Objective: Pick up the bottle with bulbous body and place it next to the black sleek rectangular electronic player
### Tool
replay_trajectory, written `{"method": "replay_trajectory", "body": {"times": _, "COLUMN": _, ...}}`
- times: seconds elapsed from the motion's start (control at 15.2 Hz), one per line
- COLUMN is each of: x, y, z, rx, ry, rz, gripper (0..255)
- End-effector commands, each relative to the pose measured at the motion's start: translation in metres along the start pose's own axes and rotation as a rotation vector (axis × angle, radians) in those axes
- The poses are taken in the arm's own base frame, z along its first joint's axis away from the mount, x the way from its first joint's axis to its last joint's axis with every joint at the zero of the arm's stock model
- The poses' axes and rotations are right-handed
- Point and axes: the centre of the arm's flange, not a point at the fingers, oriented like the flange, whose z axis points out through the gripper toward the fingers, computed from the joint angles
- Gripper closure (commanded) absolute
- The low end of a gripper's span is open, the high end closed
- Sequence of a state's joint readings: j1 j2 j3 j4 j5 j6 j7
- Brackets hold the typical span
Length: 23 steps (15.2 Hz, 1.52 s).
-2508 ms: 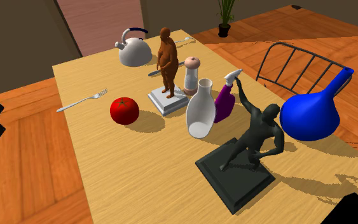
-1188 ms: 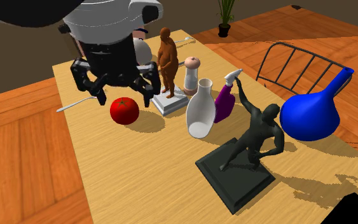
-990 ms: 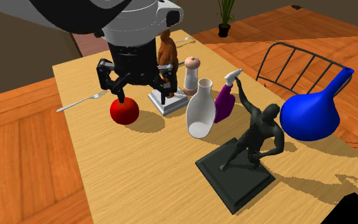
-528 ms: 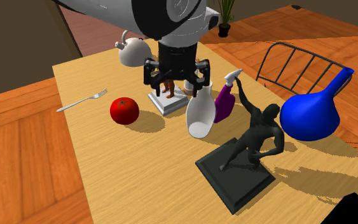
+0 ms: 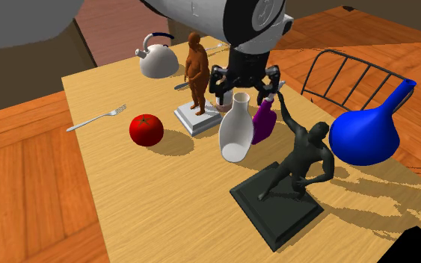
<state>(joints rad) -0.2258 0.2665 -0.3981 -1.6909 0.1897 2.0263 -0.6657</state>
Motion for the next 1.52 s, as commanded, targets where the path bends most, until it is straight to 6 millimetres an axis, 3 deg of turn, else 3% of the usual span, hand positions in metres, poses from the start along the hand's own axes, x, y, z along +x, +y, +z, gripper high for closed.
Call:
{"method": "replay_trajectory", "body": {"times": 0.0, "x": 0.006, "y": 0.007, "z": 0.005, "rx": -0.002, "ry": 0.002, "rz": -0.001, "gripper": 0}}
{"method": "replay_trajectory", "body": {"times": 0.4, "x": 0.006, "y": 0.007, "z": 0.039, "rx": -0.002, "ry": 0.002, "rz": -0.001, "gripper": 0}}
{"method": "replay_trajectory", "body": {"times": 0.92, "x": 0.006, "y": 0.007, "z": 0.039, "rx": -0.002, "ry": 0.002, "rz": -0.001, "gripper": 0}}
{"method": "replay_trajectory", "body": {"times": 0.99, "x": 0.006, "y": 0.007, "z": 0.039, "rx": -0.002, "ry": 0.002, "rz": -0.001, "gripper": 255}}
{"method": "replay_trajectory", "body": {"times": 1.45, "x": 0.006, "y": 0.007, "z": 0.039, "rx": -0.002, "ry": 0.002, "rz": -0.001, "gripper": 255}}
